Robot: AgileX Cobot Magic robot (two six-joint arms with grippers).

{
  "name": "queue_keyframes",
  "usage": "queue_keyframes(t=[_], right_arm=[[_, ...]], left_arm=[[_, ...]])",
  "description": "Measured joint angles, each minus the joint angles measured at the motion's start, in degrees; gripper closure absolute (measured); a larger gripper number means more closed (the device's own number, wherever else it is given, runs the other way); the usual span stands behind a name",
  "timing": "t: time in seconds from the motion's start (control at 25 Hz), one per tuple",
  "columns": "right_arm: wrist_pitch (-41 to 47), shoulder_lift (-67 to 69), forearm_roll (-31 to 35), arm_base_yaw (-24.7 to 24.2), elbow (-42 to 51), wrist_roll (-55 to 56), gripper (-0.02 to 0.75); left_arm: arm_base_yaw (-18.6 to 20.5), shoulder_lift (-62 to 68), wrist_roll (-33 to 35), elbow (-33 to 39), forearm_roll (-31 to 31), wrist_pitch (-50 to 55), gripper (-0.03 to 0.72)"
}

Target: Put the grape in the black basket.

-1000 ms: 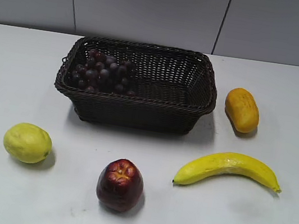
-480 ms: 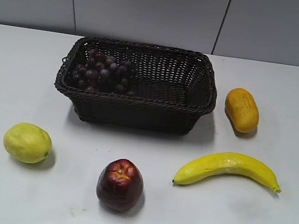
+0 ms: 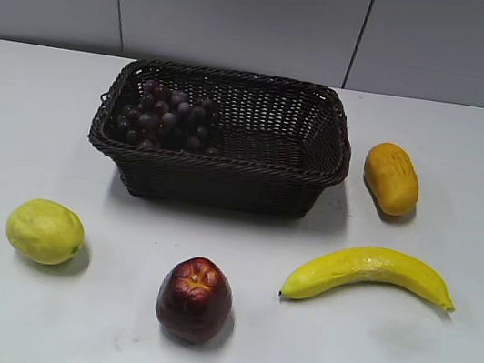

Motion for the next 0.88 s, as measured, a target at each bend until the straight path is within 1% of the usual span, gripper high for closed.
queue_keyframes(t=[0.4,0.72,0.88], right_arm=[[0.00,0.00,0.00,0.00,0.00,0.00,0.153],[0.00,0.00,0.00,0.00,0.00,0.00,0.153],[0.00,0.00,0.00,0.00,0.00,0.00,0.153]], left_arm=[[0.00,-0.78,0.00,0.00,0.00,-0.05,0.102],[0.00,-9.91,0.00,0.00,0.00,-0.11,0.105],[0.00,-10.58,0.00,0.00,-0.07,-0.05,0.105]])
